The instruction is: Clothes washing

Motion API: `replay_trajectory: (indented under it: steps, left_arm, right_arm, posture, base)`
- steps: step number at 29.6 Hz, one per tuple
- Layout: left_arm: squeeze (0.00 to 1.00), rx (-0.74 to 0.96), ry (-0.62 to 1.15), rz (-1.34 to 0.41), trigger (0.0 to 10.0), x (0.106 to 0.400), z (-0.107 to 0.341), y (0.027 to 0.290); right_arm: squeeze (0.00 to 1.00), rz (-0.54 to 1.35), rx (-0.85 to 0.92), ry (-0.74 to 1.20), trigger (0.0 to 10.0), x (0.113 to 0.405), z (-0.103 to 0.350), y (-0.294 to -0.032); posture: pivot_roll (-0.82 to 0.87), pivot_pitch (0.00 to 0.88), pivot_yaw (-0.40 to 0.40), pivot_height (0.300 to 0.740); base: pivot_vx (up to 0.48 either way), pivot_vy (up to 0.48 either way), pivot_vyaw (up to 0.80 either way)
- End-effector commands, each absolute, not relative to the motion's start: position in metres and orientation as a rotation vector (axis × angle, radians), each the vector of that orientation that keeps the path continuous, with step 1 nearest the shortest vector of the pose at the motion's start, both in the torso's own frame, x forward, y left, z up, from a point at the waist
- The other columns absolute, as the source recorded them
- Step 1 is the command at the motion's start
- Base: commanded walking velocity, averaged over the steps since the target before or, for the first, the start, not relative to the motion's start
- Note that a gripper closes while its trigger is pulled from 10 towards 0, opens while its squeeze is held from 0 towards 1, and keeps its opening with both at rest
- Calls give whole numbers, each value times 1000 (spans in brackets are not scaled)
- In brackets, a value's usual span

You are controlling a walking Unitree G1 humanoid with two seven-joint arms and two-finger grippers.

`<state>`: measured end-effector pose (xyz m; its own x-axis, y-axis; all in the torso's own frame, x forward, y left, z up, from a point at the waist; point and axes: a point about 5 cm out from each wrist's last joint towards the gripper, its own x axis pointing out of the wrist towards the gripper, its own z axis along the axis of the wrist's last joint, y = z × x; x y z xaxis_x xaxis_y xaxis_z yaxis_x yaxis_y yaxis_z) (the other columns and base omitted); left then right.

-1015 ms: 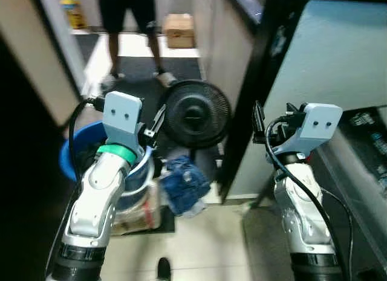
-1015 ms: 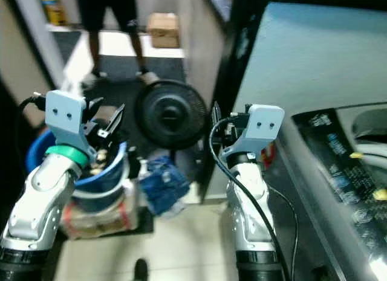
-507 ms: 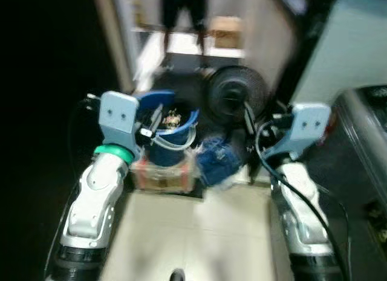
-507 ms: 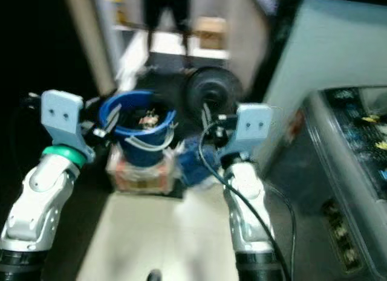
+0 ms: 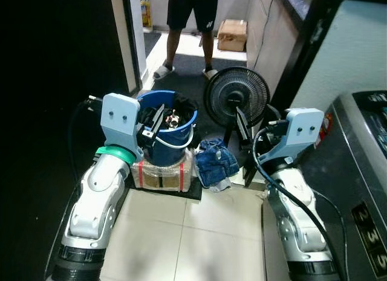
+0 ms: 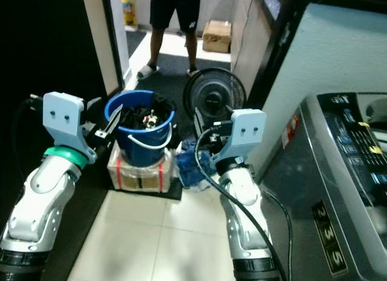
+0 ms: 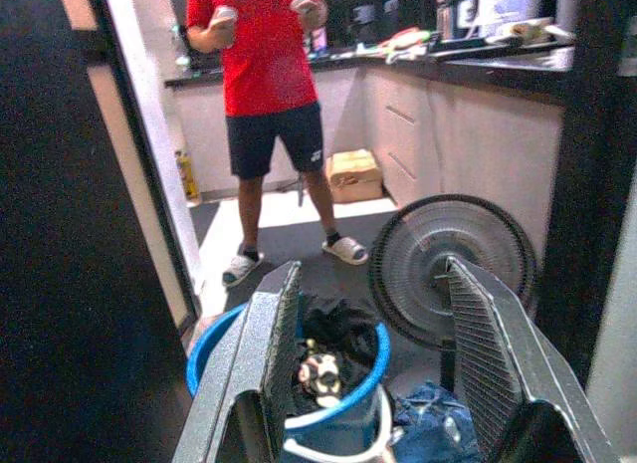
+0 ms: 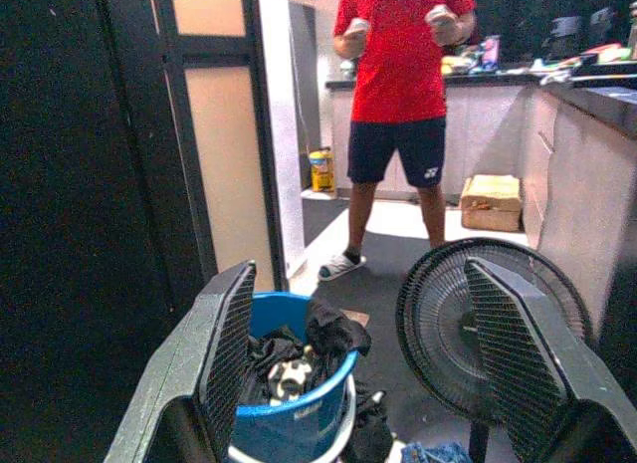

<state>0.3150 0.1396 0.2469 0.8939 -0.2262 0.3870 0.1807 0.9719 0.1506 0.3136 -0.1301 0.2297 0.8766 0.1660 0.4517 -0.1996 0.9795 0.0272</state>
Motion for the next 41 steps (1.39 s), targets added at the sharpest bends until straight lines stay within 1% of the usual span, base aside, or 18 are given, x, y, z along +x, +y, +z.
replay_trajectory:
  steps: [1, 7, 12, 21, 25, 41]
  left_arm:
    - [0, 118, -402, -201, 10000, 315, 244, 141]
    - [0, 120, -403, -201, 10000, 316, 243, 141]
    - [0, 122, -400, -199, 10000, 316, 242, 141]
    - [0, 124, -395, -199, 10000, 316, 241, 141]
    - [0, 123, -395, -199, 10000, 317, 240, 141]
    - [0, 122, -392, -201, 10000, 317, 239, 140]
  right_arm:
    - [0, 205, 76, -460, 10000, 313, 229, -127]
    - [0, 201, 62, -454, 10000, 314, 229, -128]
    - [0, 194, 53, -450, 10000, 315, 228, -129]
    - [0, 166, 49, -432, 10000, 316, 224, -132]
    - [0, 167, 44, -427, 10000, 316, 223, -132]
    - [0, 154, 60, -420, 10000, 317, 220, -133]
  posture:
    - [54, 63, 14, 740]
    - [52, 62, 13, 740]
    - [53, 62, 14, 740]
    - [52, 64, 16, 740]
    - [53, 65, 14, 740]
    - [51, 67, 17, 740]
  base:
    - [469, 0, 0]
    - [469, 0, 0]
    - [466, 0, 753]
    - [461, 0, 0]
    - [459, 0, 600]
    - [449, 0, 0]
